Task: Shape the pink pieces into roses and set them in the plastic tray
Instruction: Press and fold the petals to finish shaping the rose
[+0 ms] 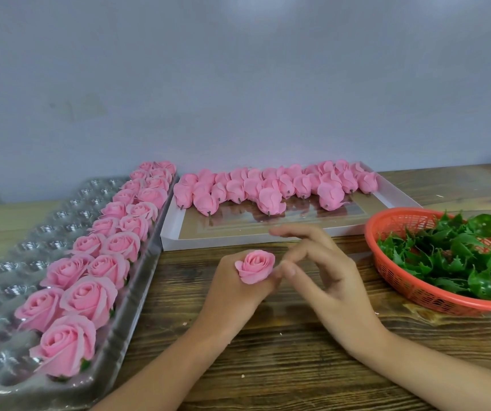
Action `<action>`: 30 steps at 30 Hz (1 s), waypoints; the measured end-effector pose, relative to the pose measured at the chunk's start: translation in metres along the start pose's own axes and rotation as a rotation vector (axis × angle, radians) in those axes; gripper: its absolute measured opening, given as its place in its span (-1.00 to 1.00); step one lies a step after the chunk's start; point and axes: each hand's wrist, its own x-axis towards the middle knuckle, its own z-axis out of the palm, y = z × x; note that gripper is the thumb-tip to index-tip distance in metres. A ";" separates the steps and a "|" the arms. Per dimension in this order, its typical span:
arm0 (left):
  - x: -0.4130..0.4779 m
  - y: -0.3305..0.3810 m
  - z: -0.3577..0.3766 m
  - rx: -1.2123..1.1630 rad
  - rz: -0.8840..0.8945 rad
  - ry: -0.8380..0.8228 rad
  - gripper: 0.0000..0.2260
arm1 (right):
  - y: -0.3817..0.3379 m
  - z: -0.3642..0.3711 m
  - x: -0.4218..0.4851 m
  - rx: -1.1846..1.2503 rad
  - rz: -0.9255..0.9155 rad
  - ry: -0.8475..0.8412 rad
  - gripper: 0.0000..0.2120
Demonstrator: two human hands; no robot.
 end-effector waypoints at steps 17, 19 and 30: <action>-0.001 -0.004 0.003 0.163 0.096 -0.022 -0.73 | 0.007 0.005 0.001 -0.067 0.182 -0.051 -0.73; -0.001 -0.004 0.003 0.173 0.090 -0.022 -0.75 | 0.006 0.006 0.001 -0.081 0.178 -0.042 -0.71; -0.001 -0.003 0.003 0.166 0.101 -0.043 -0.70 | 0.005 0.006 0.000 -0.180 0.196 -0.120 -0.71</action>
